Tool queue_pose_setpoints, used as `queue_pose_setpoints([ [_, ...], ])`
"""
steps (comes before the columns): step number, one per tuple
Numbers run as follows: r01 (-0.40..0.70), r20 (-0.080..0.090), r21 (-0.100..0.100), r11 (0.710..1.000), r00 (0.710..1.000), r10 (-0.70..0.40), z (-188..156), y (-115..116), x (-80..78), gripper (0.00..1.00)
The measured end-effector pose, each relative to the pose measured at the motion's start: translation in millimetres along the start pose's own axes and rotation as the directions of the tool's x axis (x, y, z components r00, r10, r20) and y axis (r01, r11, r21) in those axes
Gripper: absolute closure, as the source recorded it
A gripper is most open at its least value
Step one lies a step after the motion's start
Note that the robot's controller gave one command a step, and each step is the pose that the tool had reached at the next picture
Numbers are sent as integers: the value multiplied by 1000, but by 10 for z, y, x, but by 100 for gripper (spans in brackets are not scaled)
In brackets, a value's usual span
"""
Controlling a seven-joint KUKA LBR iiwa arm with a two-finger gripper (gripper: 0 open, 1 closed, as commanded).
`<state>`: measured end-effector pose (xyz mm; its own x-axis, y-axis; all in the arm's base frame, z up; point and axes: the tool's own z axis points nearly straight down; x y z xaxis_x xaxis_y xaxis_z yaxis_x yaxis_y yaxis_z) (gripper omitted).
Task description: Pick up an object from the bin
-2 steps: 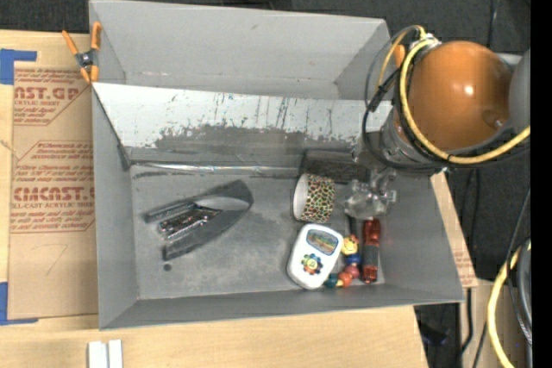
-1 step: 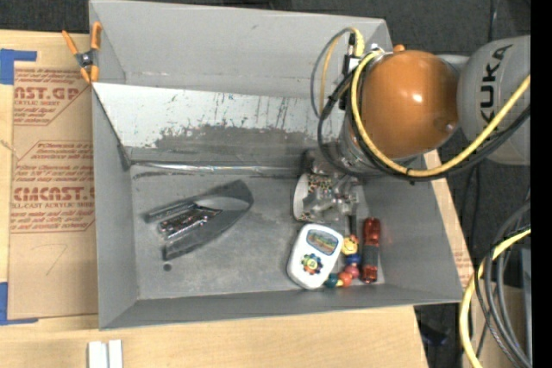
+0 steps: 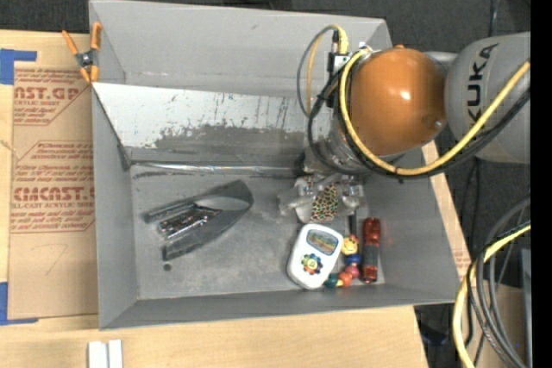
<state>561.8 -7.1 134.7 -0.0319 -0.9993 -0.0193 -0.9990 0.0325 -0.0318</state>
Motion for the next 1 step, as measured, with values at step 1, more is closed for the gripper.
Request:
queue_pose_setpoints([
  [1,0,1,0,1000,1000,0,-1,-1,-2,100],
])
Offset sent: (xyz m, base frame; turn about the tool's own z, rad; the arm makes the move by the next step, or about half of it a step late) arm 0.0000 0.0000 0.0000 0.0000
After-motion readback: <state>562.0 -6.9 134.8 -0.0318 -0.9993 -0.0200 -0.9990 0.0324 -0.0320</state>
